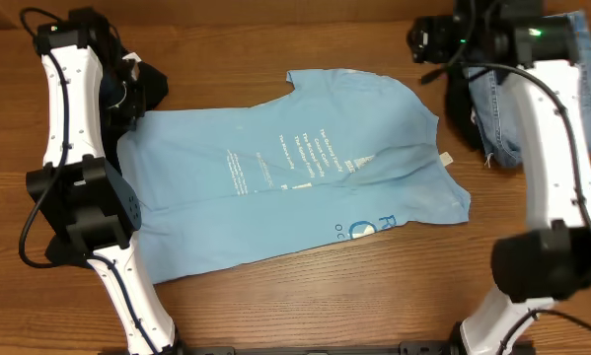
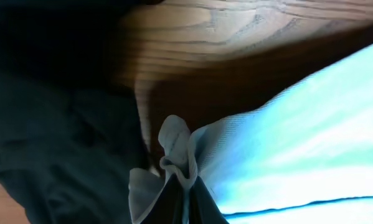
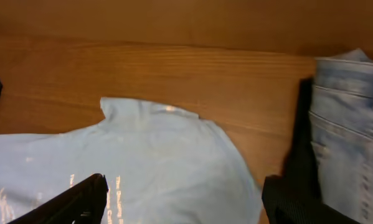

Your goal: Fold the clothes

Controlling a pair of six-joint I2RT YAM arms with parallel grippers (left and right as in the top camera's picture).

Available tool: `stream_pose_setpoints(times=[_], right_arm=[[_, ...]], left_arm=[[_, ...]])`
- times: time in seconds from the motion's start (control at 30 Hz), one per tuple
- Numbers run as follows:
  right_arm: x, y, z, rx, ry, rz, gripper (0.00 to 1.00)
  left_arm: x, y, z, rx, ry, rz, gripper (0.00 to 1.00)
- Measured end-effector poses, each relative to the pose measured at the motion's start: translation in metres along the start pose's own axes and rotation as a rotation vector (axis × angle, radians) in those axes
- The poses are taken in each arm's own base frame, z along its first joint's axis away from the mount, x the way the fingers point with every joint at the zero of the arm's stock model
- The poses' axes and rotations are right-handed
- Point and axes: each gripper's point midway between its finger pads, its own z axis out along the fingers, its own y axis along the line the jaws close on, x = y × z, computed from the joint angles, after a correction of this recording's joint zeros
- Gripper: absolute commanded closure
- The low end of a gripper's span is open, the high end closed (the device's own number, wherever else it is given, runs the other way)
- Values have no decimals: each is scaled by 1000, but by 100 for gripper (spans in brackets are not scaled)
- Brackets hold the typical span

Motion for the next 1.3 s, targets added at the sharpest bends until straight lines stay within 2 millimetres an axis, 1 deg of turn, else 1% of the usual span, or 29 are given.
stream_pose_setpoints(times=[0.03, 0.07, 0.1, 0.13, 0.17, 0.23, 0.27, 0.3, 0.33, 0.4, 0.43, 0.53, 0.57, 0.6, 0.63, 0.87, 1.07, 1.13, 1.17, 1.2, 1.23, 1.3], right_arm=[[4, 2, 20, -7, 20, -4, 16], [7, 2, 34, -11, 34, -5, 16], [2, 2, 47, -14, 15, -12, 16], [1, 2, 55, -19, 7, -15, 16], [2, 3, 70, -28, 7, -11, 16], [6, 6, 86, -47, 19, -7, 16], [12, 10, 100, -67, 36, -5, 16], [16, 13, 108, -77, 49, -5, 16], [22, 17, 119, -90, 65, -7, 12], [33, 24, 138, -107, 95, -17, 10], [42, 27, 152, -118, 117, -32, 8], [66, 33, 180, -137, 173, -79, 7], [77, 34, 195, -144, 195, -110, 7], [82, 33, 202, -145, 202, -127, 14], [83, 32, 206, -143, 201, -137, 18], [79, 25, 231, -123, 143, -197, 28], [99, 20, 255, -121, 171, -199, 43], [99, 18, 258, -116, 167, -201, 57], [99, 18, 258, -116, 165, -201, 73], [98, 18, 258, -117, 164, -204, 86], [99, 18, 259, -115, 164, -201, 94], [99, 16, 259, -101, 165, -192, 96]], left_arm=[[0, 0, 0, -2, 0, -11, 96], [1, 2, 0, -11, 4, -32, 96], [1, 2, 0, -13, 4, -41, 96], [1, 2, -1, -13, 4, -46, 96], [1, 2, -1, -13, 3, -50, 96], [1, -1, -1, -13, 3, -50, 96], [-1, -2, -1, -16, -1, -49, 96], [-1, -4, -1, -16, -4, -49, 96], [-3, -8, -1, -17, -9, -43, 96], [-5, -14, -1, -17, -17, -29, 96], [-6, -17, -1, -17, -17, -23, 96], [-6, -23, -1, -17, -18, -11, 96], [-6, -24, -1, -17, -18, -9, 96], [-6, -23, -1, -17, -18, -9, 96], [-6, -23, -1, -20, -18, -9, 96], [-6, -22, -1, -24, -17, -9, 96], [-7, -22, -1, -24, -20, -9, 96], [-8, -22, -1, -25, -25, -10, 96], [-8, -22, -1, -25, -25, -10, 96], [-8, -22, -1, -25, -25, -10, 96], [-8, -22, -1, -25, -25, -10, 96], [-8, -22, -1, -25, -27, -10, 96]])
